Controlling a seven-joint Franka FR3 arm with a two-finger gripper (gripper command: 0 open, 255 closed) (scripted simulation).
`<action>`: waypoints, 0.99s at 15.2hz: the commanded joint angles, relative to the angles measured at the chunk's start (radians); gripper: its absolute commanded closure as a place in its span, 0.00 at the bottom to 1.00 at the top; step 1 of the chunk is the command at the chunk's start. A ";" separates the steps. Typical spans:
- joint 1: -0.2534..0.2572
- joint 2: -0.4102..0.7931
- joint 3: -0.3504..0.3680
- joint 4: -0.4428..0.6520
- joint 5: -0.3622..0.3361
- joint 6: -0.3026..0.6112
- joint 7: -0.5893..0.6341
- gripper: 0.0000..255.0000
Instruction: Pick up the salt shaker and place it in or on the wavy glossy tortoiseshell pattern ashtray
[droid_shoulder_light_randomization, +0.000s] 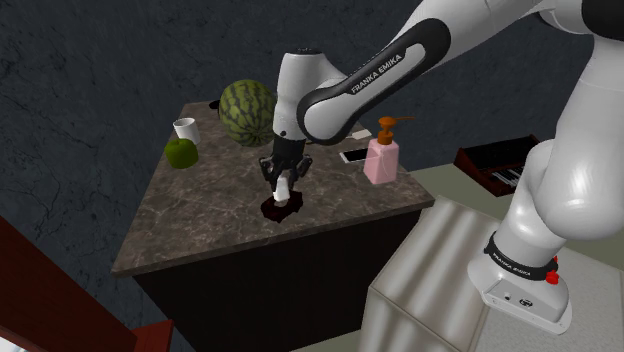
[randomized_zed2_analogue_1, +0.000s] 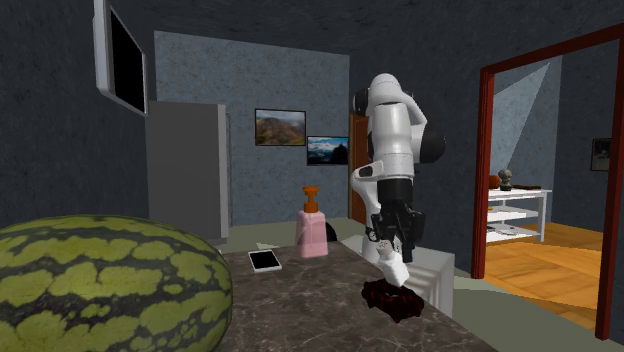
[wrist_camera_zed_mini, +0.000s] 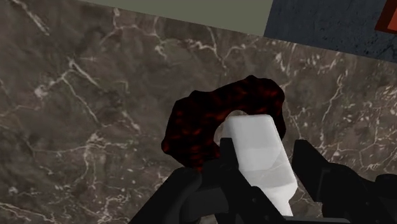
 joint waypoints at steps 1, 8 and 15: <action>0.000 0.005 0.000 -0.007 -0.001 0.012 0.000 1.00; 0.000 0.005 0.000 -0.006 -0.001 0.012 0.000 0.00; -0.003 -0.047 -0.001 0.001 0.012 -0.047 -0.008 0.00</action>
